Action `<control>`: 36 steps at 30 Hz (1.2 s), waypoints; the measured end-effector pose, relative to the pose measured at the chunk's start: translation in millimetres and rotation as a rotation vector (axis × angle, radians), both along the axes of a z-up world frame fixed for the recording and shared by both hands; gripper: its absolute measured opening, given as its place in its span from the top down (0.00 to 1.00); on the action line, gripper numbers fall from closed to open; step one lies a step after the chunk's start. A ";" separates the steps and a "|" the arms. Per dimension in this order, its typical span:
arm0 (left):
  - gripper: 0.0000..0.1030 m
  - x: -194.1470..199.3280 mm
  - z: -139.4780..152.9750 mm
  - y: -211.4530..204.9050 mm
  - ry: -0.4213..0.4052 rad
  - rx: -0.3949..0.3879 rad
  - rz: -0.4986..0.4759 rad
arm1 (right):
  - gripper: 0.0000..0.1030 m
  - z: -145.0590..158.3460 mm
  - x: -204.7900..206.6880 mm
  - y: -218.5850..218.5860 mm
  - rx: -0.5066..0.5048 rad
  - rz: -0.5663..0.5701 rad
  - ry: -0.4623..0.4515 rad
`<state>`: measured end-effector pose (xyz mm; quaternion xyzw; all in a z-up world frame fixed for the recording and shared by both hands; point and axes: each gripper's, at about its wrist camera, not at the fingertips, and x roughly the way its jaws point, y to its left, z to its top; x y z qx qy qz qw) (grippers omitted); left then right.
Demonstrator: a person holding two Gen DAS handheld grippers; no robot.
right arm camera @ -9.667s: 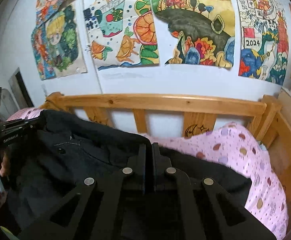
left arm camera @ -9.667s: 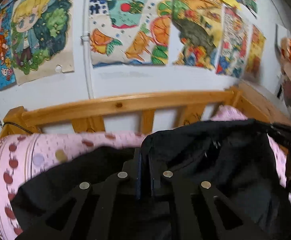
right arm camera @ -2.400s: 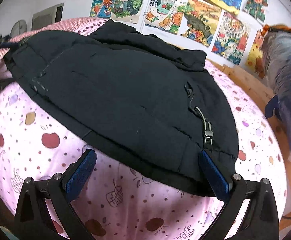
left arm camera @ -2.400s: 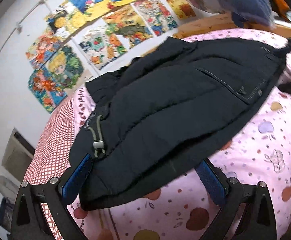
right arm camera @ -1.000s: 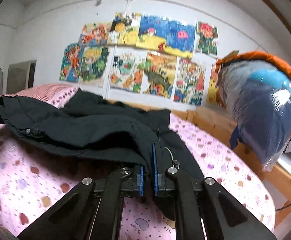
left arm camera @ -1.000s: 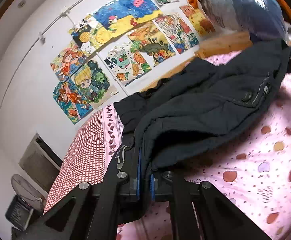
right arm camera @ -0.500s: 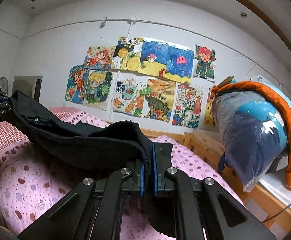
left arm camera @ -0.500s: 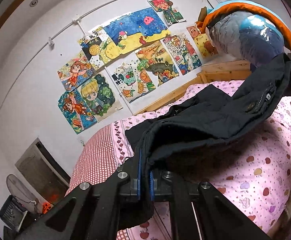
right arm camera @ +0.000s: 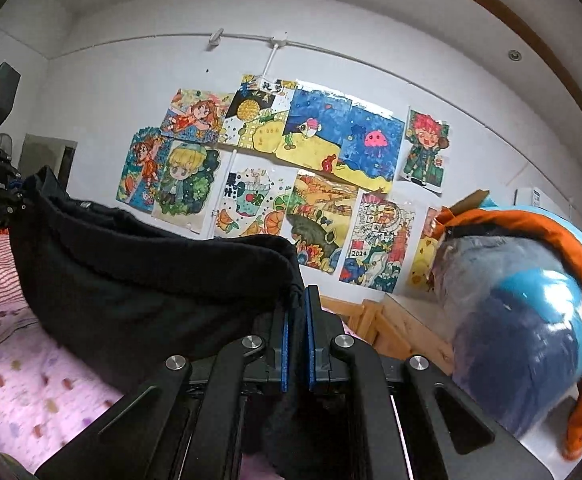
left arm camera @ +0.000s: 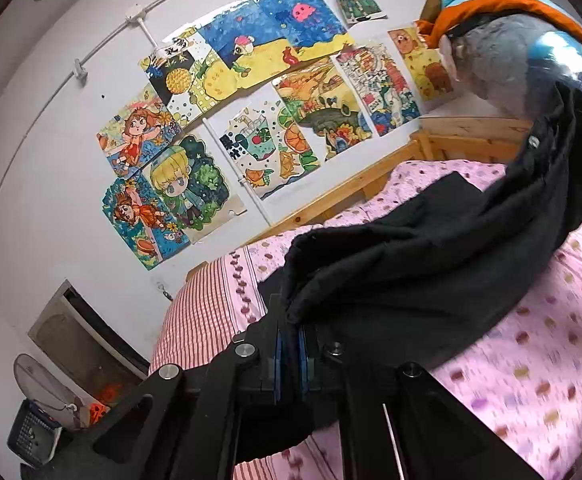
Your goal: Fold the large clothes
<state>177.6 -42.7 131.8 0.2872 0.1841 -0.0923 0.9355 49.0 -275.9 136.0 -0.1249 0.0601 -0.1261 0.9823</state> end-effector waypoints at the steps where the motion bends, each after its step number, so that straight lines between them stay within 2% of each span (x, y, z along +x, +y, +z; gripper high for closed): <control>1: 0.94 9.3 1.5 -2.6 0.000 -0.003 0.003 | 0.94 4.1 10.7 -4.4 0.003 0.005 0.009; 7: 0.94 68.4 0.6 -19.5 -0.024 -0.010 0.036 | 0.94 18.7 81.5 -25.7 -0.006 0.009 0.076; 13: 0.94 123.3 -14.7 -31.6 -0.035 -0.034 0.061 | 0.94 15.9 155.9 -41.6 0.025 -0.014 0.134; 25: 0.94 227.5 -63.0 -55.3 -0.001 -0.050 0.121 | 0.94 -17.8 280.9 -57.1 -0.021 -0.037 0.225; 36: 0.94 292.4 -106.5 -71.4 0.090 -0.041 0.198 | 0.94 -60.3 354.8 -63.0 -0.052 -0.028 0.316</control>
